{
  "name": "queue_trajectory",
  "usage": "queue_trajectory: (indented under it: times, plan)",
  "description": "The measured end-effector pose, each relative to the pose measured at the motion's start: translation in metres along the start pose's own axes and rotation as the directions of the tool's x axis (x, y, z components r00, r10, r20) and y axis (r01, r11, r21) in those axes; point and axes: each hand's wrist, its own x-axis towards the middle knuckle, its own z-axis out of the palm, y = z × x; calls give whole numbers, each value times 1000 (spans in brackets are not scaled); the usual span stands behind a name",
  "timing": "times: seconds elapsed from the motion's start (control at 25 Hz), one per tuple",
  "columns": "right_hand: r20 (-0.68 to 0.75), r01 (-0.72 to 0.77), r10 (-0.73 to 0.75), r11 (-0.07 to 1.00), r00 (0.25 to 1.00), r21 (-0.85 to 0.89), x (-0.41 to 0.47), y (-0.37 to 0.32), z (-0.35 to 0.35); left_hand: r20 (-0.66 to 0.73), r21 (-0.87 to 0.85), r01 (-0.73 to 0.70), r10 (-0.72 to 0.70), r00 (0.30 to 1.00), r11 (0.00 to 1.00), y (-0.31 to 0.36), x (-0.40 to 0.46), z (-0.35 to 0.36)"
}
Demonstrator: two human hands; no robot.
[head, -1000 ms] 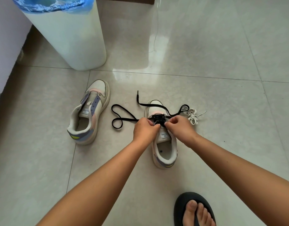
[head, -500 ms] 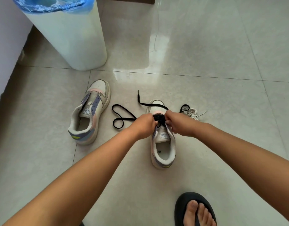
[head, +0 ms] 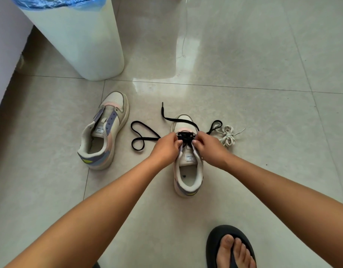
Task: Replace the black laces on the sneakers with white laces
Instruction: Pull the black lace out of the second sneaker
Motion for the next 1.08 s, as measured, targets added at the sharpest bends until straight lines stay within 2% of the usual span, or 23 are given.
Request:
queue_trajectory:
  times: [0.04, 0.08, 0.12, 0.16, 0.24, 0.28, 0.32, 0.36, 0.44, 0.52, 0.56, 0.6, 0.64, 0.68, 0.72, 0.76, 0.8, 0.84, 0.88, 0.92, 0.96, 1.04, 1.08]
  plan:
    - [-63, 193, -228, 919, 972, -343, 0, 2, -2, -59, 264, -170, 192, 980, 950, -3, -1, -3]
    - [-105, 303, -450, 739, 887, -601, -3, 6, 1, -110, 565, -281, 408, 906, 776, -4, -2, -7]
    - [-95, 311, -545, 603, 833, -734, -7, 5, 3, -83, 726, -314, 531, 843, 612, 0, -4, -14]
    - [-115, 269, -536, 584, 836, -766, -9, 0, 5, -38, 803, -320, 578, 815, 503, 6, -3, -16]
    - [-187, 78, -218, 824, 958, -561, -8, -14, 7, -26, 659, -211, 301, 953, 722, 15, -5, -10]
    - [-106, -85, 51, 934, 993, -347, -8, -20, 6, -47, 478, -40, 71, 996, 878, 16, -2, -11]
    - [23, -232, 236, 964, 971, -130, -7, -18, 6, 5, 308, 122, -130, 992, 944, 15, 0, -11]
    - [70, -262, 258, 963, 964, 60, -5, -15, 7, 75, 144, 210, -222, 972, 967, 12, 1, -10]
    - [55, -167, 159, 969, 986, 185, -4, -8, 5, 111, -2, 120, -119, 987, 993, 6, -1, -8]
    - [92, -70, 62, 994, 994, 84, -2, -2, -1, 109, -31, 4, -1, 994, 1000, -2, 0, -12]
    - [26, 44, -42, 997, 999, -66, -1, 1, -3, 96, 95, -67, 58, 994, 993, -4, -2, -17]
    - [-74, 198, -239, 914, 968, -355, -2, 6, -5, 90, 343, -141, 117, 989, 929, -5, -3, -21]
    - [-141, 265, -435, 741, 889, -617, -3, 15, -2, 3, 589, -211, 259, 966, 780, -7, -3, -21]
    - [-128, 262, -541, 585, 831, -767, -3, 17, -2, 24, 777, -252, 374, 927, 577, -7, -2, -21]
    - [-146, 230, -566, 539, 812, -810, -3, 17, -1, -10, 834, -233, 435, 900, 500, -3, -3, -24]
    - [-162, 199, -519, 572, 839, -796, -6, 13, 2, -53, 833, -186, 409, 911, 522, 2, -4, -25]
    - [-216, 140, -398, 697, 892, -703, -7, 7, 4, -48, 716, -140, 248, 968, 683, 6, -3, -25]
    - [-228, -5, -133, 854, 965, -521, -8, -4, 2, -64, 504, -11, 50, 997, 863, 8, -2, -22]
    - [-128, -159, 128, 947, 983, -277, -9, -11, 2, 26, 143, 192, -198, 980, 971, 8, 0, -19]
    - [-23, -267, 267, 963, 964, -35, -10, -14, 4, 172, -164, 344, -317, 933, 925, 7, 2, -16]
    - [18, -304, 306, 932, 952, 199, -7, -14, 7, 228, -357, 384, -320, 920, 852, 4, 5, -10]
    - [28, -249, 254, 913, 967, 323, -5, -16, 4, 134, -368, 258, -223, 966, 894, 2, 6, -7]
    - [-11, -153, 158, 969, 987, 196, -5, -13, 3, 52, -164, 140, -133, 990, 976, 0, 6, -9]
